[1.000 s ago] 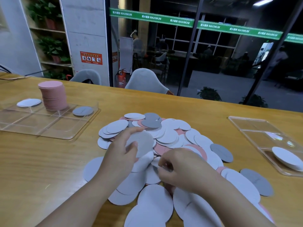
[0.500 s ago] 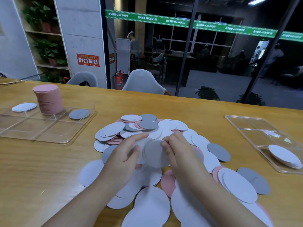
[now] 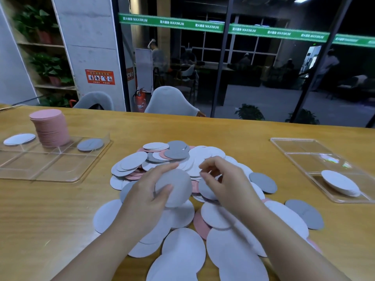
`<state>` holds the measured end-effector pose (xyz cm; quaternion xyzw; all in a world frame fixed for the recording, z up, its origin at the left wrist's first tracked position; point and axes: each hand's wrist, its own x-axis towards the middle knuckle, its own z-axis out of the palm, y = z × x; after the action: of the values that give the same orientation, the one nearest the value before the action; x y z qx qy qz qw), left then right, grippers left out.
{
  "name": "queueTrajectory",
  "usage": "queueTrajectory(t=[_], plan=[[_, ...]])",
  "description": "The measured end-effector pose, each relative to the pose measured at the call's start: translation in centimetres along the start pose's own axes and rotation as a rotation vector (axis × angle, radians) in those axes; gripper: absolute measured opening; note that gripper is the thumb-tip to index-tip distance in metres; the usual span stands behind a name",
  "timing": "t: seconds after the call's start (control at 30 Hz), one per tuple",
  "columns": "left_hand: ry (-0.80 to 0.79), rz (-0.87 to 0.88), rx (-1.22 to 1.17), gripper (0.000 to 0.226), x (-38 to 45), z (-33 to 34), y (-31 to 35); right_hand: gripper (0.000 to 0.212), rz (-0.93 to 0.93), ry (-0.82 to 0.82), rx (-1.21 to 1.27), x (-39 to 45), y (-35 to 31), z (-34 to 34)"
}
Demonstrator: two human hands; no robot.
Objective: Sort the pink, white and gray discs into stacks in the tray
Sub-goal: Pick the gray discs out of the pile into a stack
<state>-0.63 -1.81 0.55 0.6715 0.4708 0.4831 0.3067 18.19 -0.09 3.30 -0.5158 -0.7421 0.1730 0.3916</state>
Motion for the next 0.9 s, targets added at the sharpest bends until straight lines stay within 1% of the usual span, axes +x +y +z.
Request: queueTrajectory(t=[0.1,0.2,0.3,0.4,0.43,0.53,0.6,0.73,0.83,0.9], plan=[[0.025,0.0,0.003,0.055,0.1,-0.1,0.1,0.02,0.033,-0.028,-0.099,0.1,1.0,-1.8],[0.021,-0.004,-0.005,0.052,0.0,0.1,0.0,0.011,0.084,-0.105,-0.215,-0.3,1.8,-3.3],[-0.008,-0.009,0.002,0.044,-0.2,0.3,0.2,0.01,0.13,-0.228,-0.221,-1.1,1.5,-4.4],[-0.03,-0.005,-0.003,0.043,-0.3,0.5,0.2,0.008,0.15,-0.324,-0.203,-2.0,0.8,-4.9],[-0.035,-0.001,-0.003,0.045,-0.3,0.5,0.2,0.01,0.157,-0.356,-0.212,-2.3,0.7,-4.9],[-0.053,0.009,-0.026,0.053,-0.3,0.6,0.4,0.03,0.155,-0.466,-0.303,-2.7,0.8,-4.4],[-0.088,-0.007,-0.076,0.056,-0.5,0.8,0.7,0.037,0.142,-0.502,-0.351,-2.9,0.9,-4.0],[-0.152,-0.019,-0.11,0.054,-0.8,1.1,0.8,0.039,0.128,-0.495,-0.38,-3.2,1.0,-3.7],[-0.142,-0.035,-0.127,0.051,-0.8,1.1,0.7,0.041,0.12,-0.502,-0.383,-3.3,0.8,-3.7],[-0.127,-0.049,-0.139,0.05,-0.8,1.1,0.6,0.038,0.111,-0.497,-0.403,-3.3,0.7,-3.6]])
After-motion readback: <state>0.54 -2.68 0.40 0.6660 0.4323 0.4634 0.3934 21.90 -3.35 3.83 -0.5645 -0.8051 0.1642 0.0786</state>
